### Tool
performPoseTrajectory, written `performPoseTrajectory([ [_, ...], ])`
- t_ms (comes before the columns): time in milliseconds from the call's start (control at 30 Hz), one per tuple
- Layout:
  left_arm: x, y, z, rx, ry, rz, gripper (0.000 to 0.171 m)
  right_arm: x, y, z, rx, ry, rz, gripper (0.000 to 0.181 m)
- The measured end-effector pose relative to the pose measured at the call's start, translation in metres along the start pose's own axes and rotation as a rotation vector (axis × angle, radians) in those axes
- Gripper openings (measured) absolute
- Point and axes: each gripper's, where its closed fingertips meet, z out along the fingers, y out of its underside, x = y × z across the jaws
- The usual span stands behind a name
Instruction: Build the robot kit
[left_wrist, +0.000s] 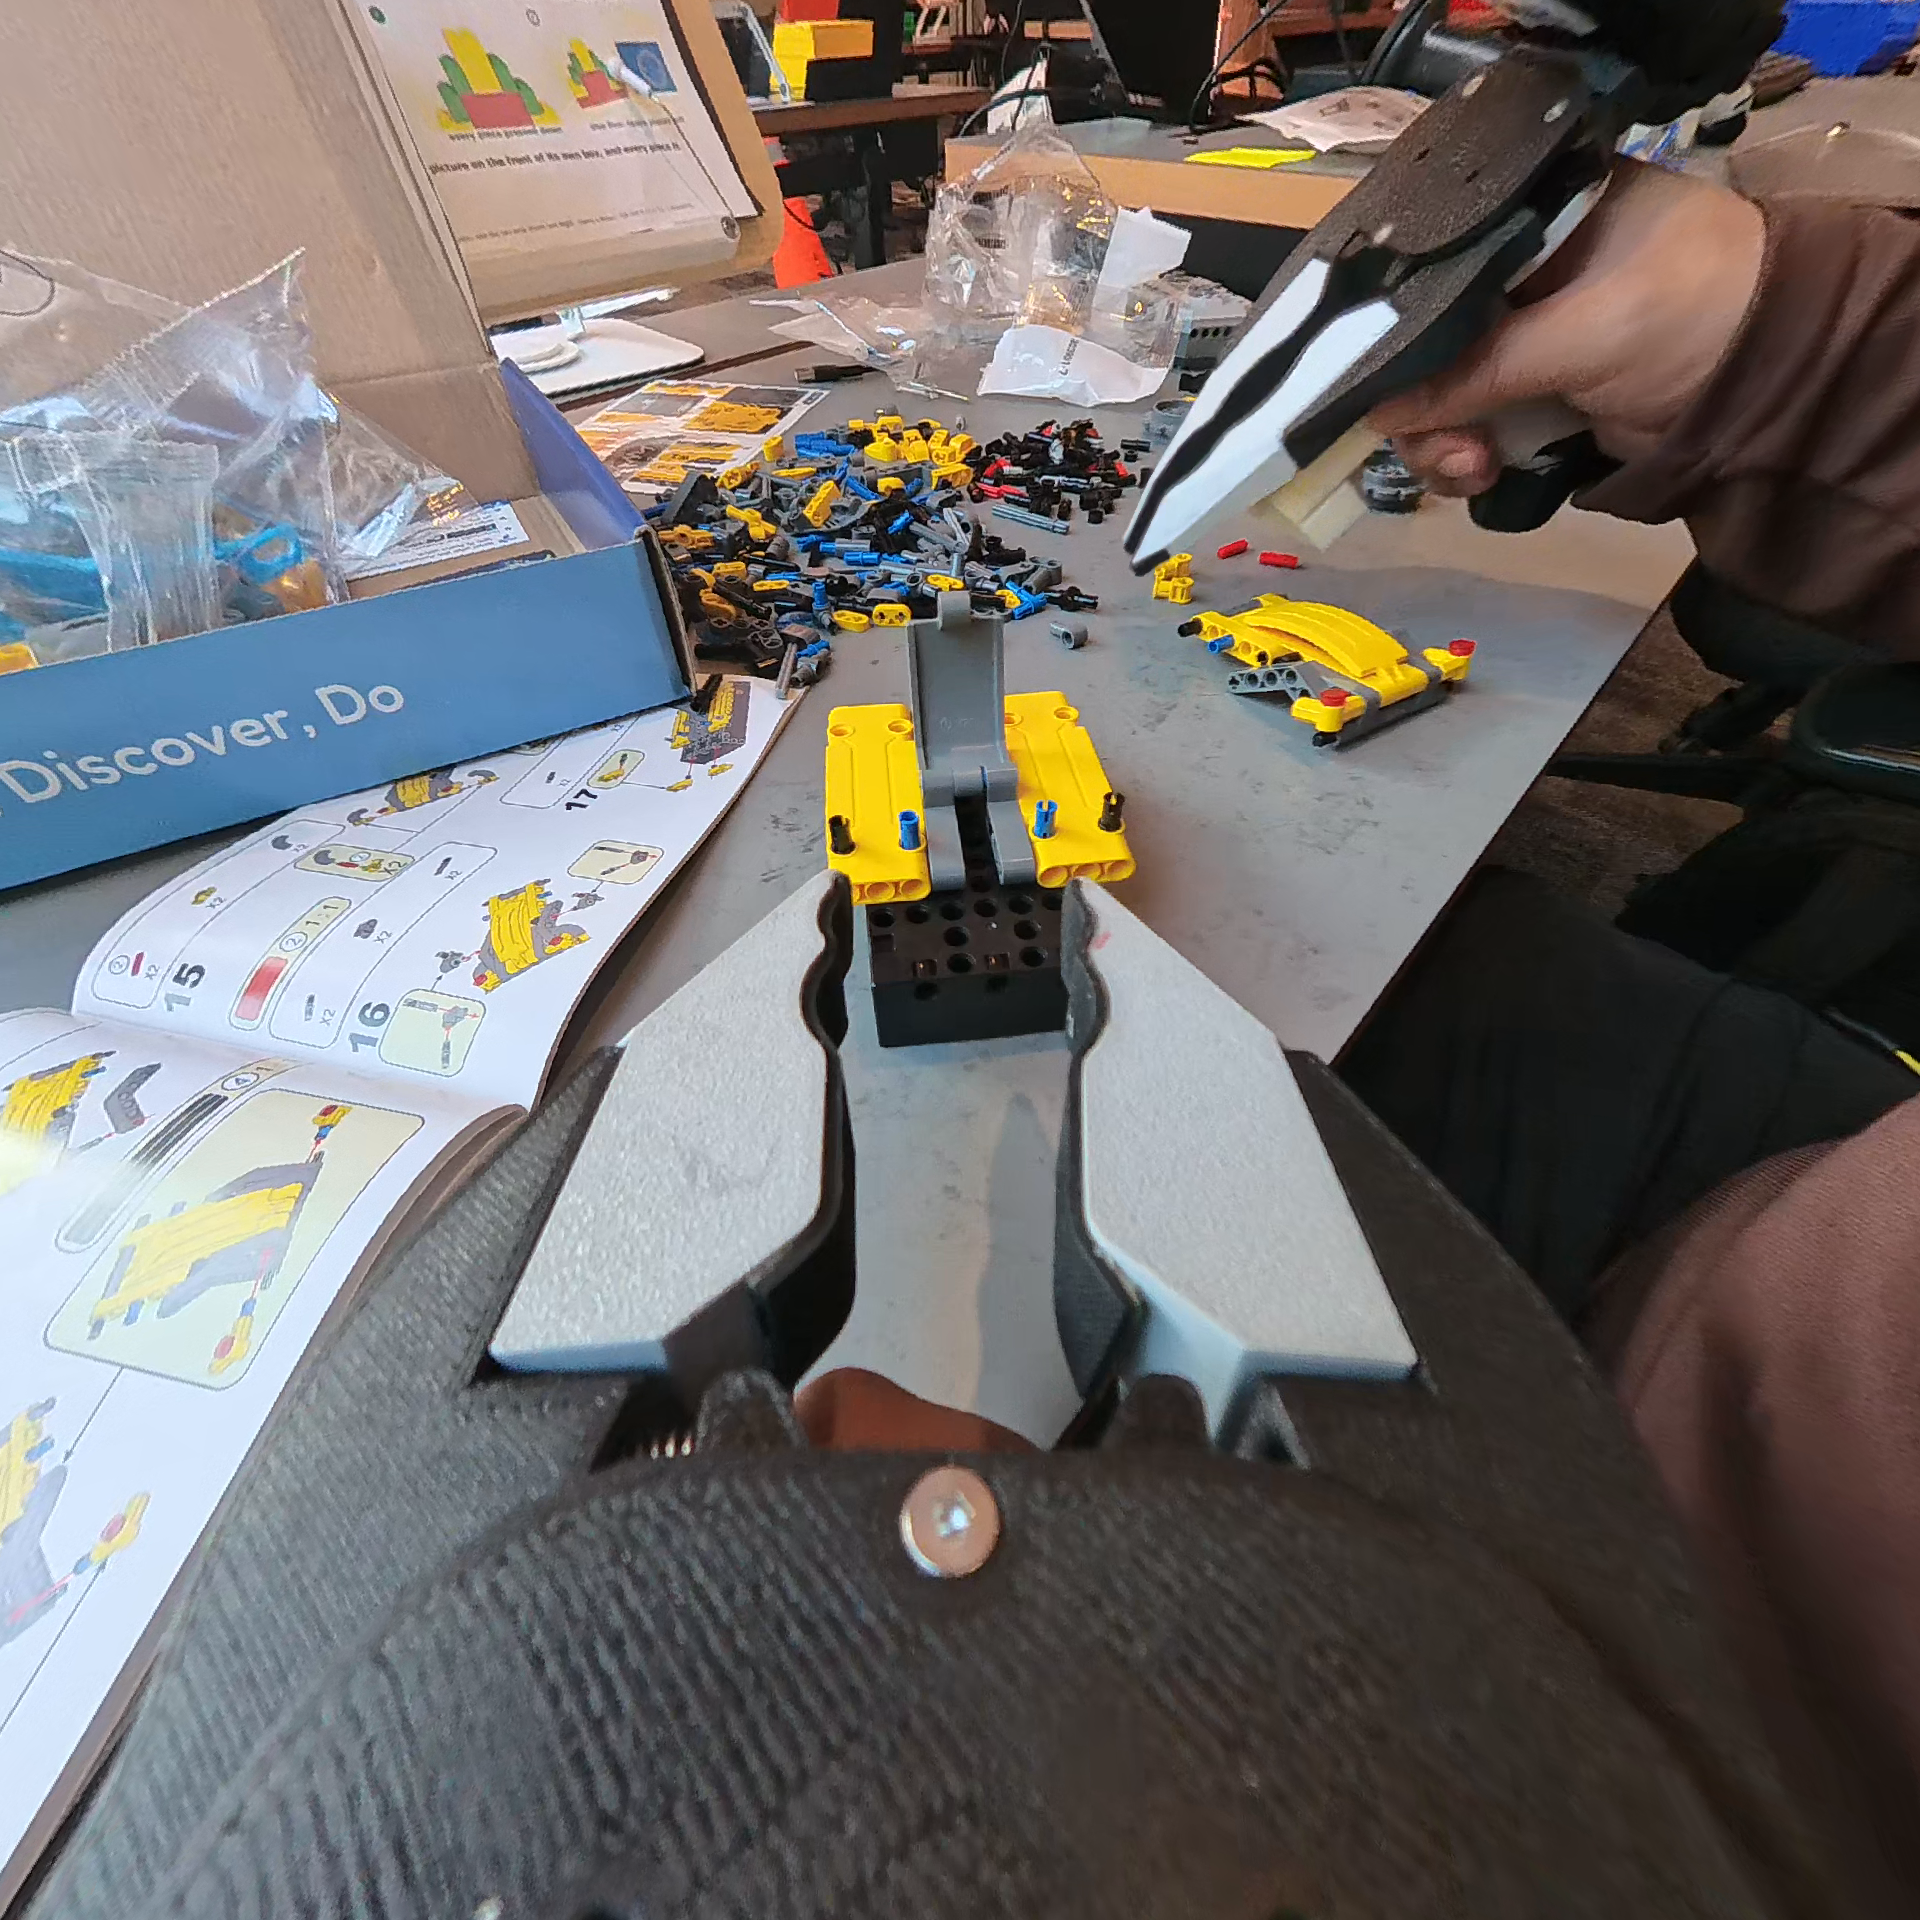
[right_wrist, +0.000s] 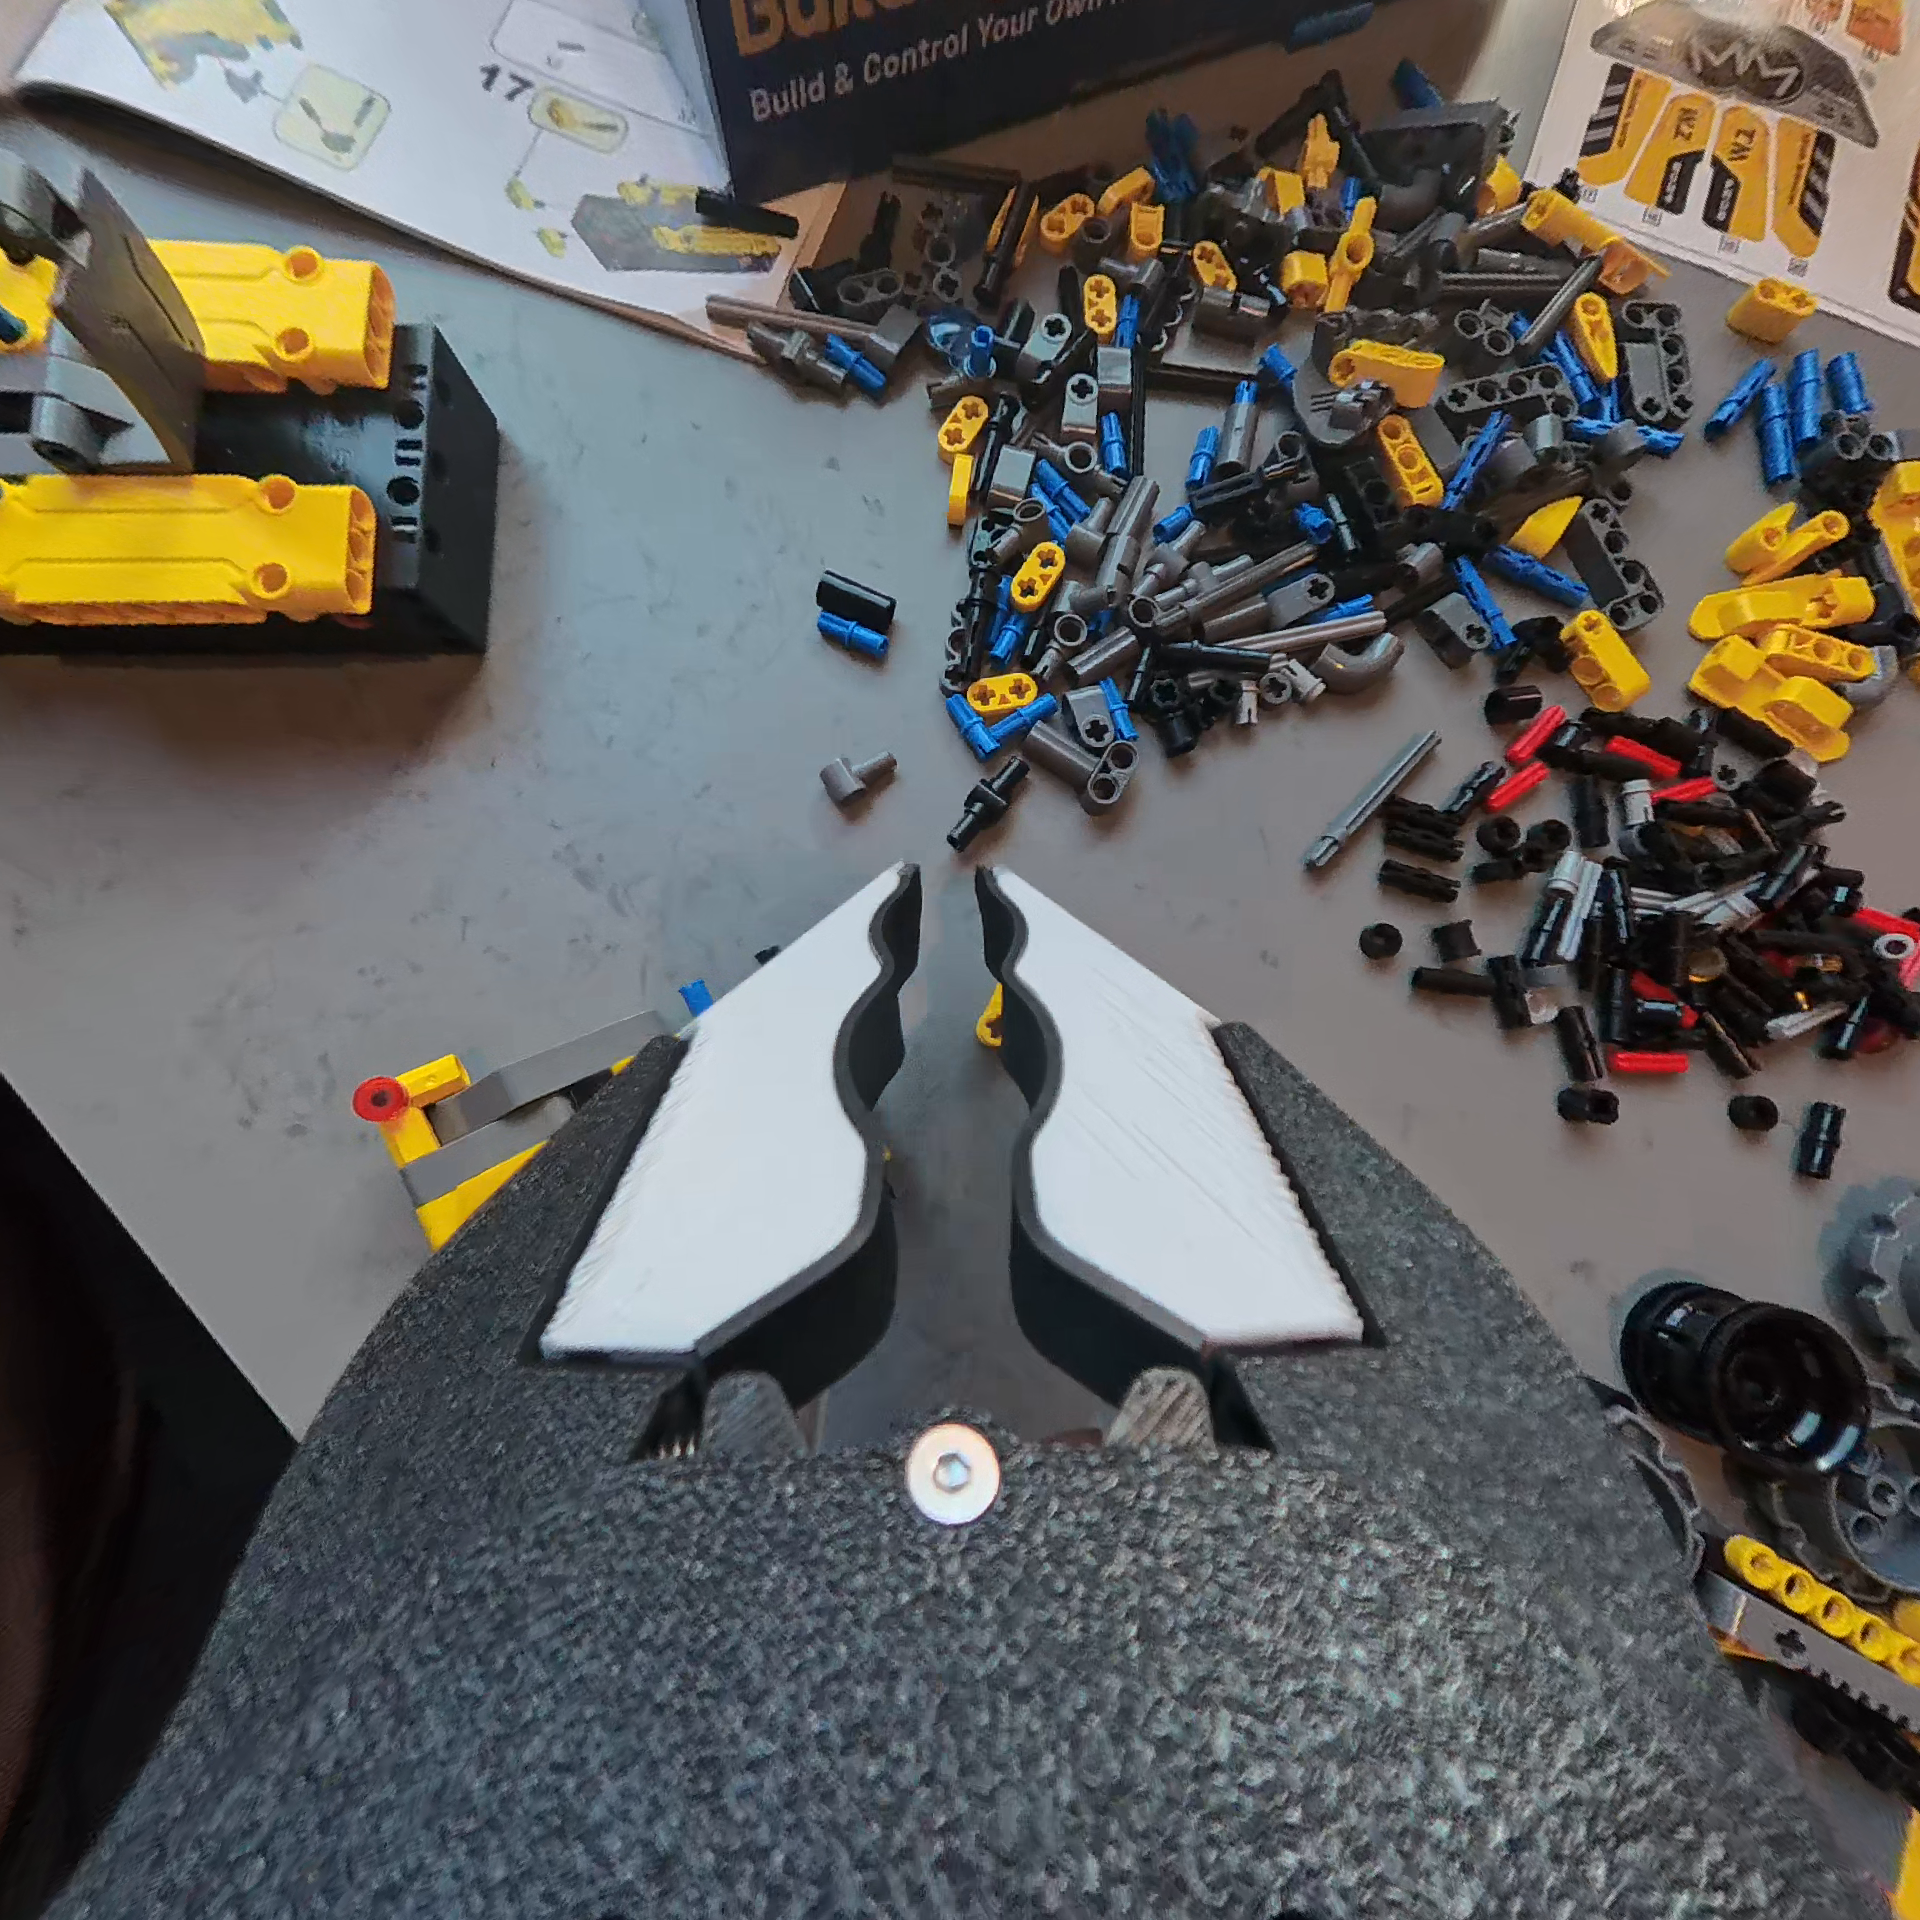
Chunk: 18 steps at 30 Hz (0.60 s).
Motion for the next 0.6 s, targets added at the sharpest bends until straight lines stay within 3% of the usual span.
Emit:
performPoseTrajectory([
  [167,0.0,0.0,0.0,0.001,-0.007,0.005,0.038,0.01,0.014,-0.002,-0.054,0.038,0.015,0.007],
  [600,0.0,0.0,0.0,0.001,-0.013,0.018,0.038,0.04,0.011,-0.054,0.187,0.101,0.243,0.007],
])
